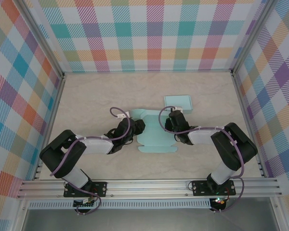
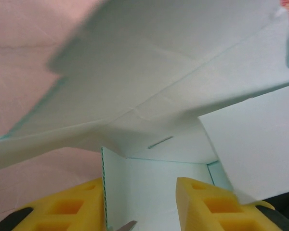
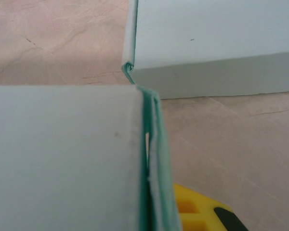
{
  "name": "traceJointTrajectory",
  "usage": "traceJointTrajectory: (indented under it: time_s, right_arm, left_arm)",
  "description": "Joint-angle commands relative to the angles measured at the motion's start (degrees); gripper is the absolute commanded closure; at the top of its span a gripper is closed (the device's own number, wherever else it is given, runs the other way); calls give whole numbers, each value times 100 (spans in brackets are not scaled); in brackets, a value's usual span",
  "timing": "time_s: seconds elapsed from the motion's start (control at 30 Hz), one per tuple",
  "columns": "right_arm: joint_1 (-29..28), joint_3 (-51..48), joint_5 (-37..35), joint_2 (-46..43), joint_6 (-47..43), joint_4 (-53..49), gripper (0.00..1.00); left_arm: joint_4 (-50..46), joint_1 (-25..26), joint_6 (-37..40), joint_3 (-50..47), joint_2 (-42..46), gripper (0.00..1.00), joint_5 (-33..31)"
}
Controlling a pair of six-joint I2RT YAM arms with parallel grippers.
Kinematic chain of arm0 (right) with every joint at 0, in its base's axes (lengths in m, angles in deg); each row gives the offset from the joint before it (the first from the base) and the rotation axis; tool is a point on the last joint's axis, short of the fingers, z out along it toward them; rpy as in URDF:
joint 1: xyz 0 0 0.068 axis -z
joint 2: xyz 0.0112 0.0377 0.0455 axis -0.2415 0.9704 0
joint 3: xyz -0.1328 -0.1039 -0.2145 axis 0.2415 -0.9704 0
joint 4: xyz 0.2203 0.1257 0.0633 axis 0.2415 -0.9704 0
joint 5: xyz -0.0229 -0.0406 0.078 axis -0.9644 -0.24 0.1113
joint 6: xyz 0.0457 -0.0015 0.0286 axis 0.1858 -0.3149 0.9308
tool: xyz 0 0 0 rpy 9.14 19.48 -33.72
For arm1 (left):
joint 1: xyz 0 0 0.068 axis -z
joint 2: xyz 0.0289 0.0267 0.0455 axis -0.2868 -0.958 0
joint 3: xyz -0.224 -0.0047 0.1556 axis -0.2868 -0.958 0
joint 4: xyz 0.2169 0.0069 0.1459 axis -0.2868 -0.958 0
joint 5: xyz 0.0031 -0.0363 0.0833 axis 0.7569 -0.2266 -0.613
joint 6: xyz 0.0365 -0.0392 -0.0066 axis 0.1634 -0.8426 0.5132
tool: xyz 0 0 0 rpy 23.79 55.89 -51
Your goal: Fold the paper box
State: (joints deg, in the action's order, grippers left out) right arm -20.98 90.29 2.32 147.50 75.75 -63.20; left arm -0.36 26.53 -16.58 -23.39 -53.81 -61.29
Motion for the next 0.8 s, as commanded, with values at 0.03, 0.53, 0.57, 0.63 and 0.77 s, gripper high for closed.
traceJointTrajectory:
  time_s: [0.03,0.53,0.57,0.63,0.77]
  right_arm:
    - [-91,54,-13,-36,-75,-85,100]
    - [-274,64,-67,73,179,-112,100]
    - [-270,71,-116,98,210,-126,100]
    - [-273,102,-200,148,255,-172,100]
    - [-274,124,-293,201,295,-197,100]
  left_arm:
    - [20,188,463,410,0,65,201]
    - [199,246,439,480,-541,78,138]
    - [222,249,517,409,-469,78,197]
    - [292,249,709,242,-256,79,356]
    - [-148,245,1146,-8,511,78,766]
